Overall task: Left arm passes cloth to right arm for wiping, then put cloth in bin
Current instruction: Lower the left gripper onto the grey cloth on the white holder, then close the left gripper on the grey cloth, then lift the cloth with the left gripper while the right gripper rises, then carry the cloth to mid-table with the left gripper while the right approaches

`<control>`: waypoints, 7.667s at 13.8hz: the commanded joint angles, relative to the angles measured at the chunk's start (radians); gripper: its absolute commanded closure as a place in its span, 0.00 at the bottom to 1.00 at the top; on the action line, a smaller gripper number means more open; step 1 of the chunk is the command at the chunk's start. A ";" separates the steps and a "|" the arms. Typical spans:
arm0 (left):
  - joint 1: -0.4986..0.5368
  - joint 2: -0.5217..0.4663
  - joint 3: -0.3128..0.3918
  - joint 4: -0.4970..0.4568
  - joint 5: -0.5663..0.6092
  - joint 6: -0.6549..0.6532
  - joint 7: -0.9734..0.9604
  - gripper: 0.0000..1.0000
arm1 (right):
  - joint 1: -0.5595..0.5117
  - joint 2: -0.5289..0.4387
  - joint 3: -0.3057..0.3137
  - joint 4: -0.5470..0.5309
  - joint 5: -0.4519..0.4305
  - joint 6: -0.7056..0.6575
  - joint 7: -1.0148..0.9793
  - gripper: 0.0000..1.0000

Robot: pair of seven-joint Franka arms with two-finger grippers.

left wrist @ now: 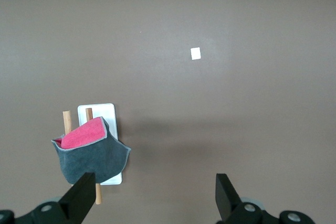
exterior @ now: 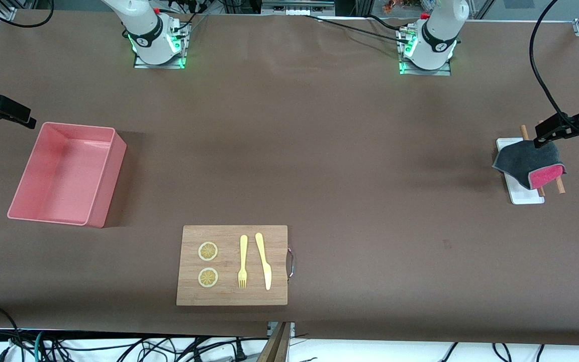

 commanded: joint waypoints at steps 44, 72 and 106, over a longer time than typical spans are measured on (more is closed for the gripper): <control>0.327 0.242 -0.008 -0.362 0.167 0.473 1.386 0.00 | -0.008 0.009 0.000 0.020 0.021 -0.004 0.001 0.00; 0.255 0.302 -0.022 -0.087 0.114 0.211 1.521 1.00 | 0.013 0.068 0.023 0.010 0.032 -0.015 -0.003 0.00; -0.385 0.378 -0.022 0.204 -0.869 -0.081 -0.381 1.00 | 0.536 0.372 0.029 0.018 0.575 0.589 1.399 0.00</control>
